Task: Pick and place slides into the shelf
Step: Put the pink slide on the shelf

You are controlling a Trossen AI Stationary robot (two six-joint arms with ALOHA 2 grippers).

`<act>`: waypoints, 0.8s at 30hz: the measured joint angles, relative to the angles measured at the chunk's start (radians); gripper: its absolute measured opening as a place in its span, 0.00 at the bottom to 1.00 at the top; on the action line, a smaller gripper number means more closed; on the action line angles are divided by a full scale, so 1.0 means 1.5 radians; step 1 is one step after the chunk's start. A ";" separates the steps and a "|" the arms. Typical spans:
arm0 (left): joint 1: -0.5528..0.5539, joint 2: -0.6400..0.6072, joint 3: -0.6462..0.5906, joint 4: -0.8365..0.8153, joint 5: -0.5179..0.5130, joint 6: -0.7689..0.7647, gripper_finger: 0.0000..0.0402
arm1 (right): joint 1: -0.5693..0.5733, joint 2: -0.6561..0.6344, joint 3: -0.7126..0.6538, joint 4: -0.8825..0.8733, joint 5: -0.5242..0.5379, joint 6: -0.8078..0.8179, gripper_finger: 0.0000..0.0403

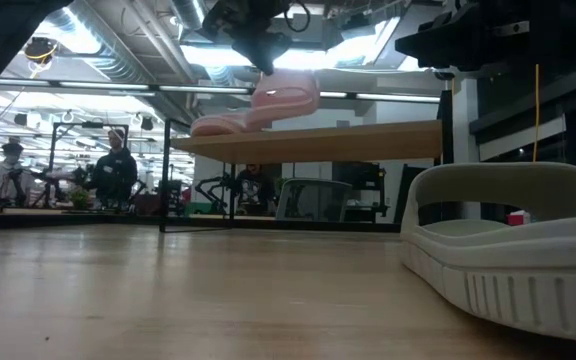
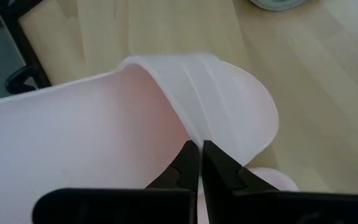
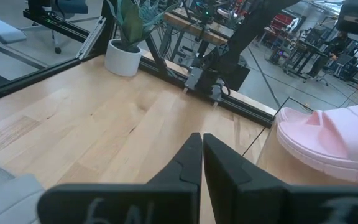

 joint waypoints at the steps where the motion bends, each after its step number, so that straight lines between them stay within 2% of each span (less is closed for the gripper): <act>1: -0.002 0.000 -0.008 0.001 0.001 0.001 0.00 | 0.000 0.000 0.000 0.000 0.000 0.000 0.05; 7: -0.010 0.001 -0.049 0.014 -0.047 0.001 0.00 | 0.000 0.000 0.000 0.000 0.000 0.000 0.05; 24: -0.008 0.001 -0.049 0.021 -0.047 0.008 0.00 | 0.000 0.000 0.000 0.000 0.000 0.000 0.05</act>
